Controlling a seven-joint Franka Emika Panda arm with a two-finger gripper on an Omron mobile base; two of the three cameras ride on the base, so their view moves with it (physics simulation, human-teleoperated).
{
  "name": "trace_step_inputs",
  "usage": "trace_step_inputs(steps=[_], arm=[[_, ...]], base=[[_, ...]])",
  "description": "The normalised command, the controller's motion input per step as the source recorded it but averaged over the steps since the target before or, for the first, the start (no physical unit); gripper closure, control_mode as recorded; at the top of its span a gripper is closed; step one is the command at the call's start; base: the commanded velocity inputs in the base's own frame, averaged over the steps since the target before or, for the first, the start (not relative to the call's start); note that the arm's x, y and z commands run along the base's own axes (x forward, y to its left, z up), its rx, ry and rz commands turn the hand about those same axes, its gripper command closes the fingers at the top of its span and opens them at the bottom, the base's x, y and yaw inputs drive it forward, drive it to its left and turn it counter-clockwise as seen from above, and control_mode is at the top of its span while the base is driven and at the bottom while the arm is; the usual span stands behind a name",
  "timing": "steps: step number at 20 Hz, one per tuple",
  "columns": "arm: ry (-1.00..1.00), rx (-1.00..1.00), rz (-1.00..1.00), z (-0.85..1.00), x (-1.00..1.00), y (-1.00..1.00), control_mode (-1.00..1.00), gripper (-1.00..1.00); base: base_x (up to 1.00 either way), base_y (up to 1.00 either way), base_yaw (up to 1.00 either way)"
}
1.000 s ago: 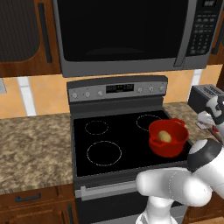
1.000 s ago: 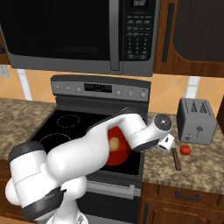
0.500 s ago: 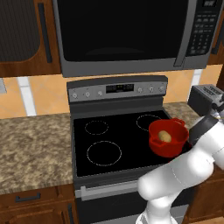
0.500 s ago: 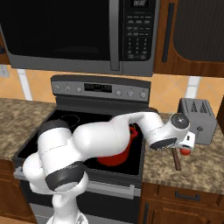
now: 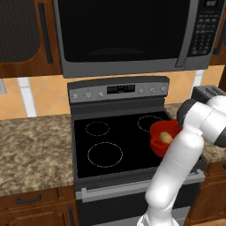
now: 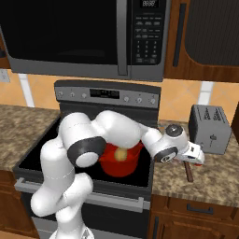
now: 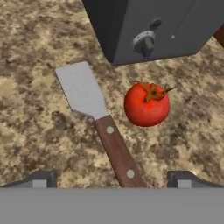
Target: Put the tomato and potato in the pot. Retrieve the spatula and lightly stir the vegetables in the pot.
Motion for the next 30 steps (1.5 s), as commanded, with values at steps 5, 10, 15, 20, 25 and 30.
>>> trace_step_inputs(steps=[5,10,15,20,25,30], arm=[[0.00,0.11,-0.01,0.19,0.14,-0.63,-1.00,-1.00],[0.02,0.19,0.00,0.70,0.32,-0.55,-1.00,-1.00],[0.08,0.29,-0.03,0.47,0.13,-0.99,-1.00,-1.00],[0.22,0.21,-0.08,-0.01,0.45,-0.57,-1.00,-1.00],[0.18,0.11,-0.02,-0.42,0.24,-0.11,-1.00,-1.00],[0.07,0.01,0.00,-0.73,-0.02,0.18,-1.00,1.00]], base=[[0.00,0.00,0.00],[0.00,0.00,0.00],[0.00,0.00,0.00],[0.00,0.00,0.00],[0.00,0.00,0.00],[0.00,0.00,0.00]])
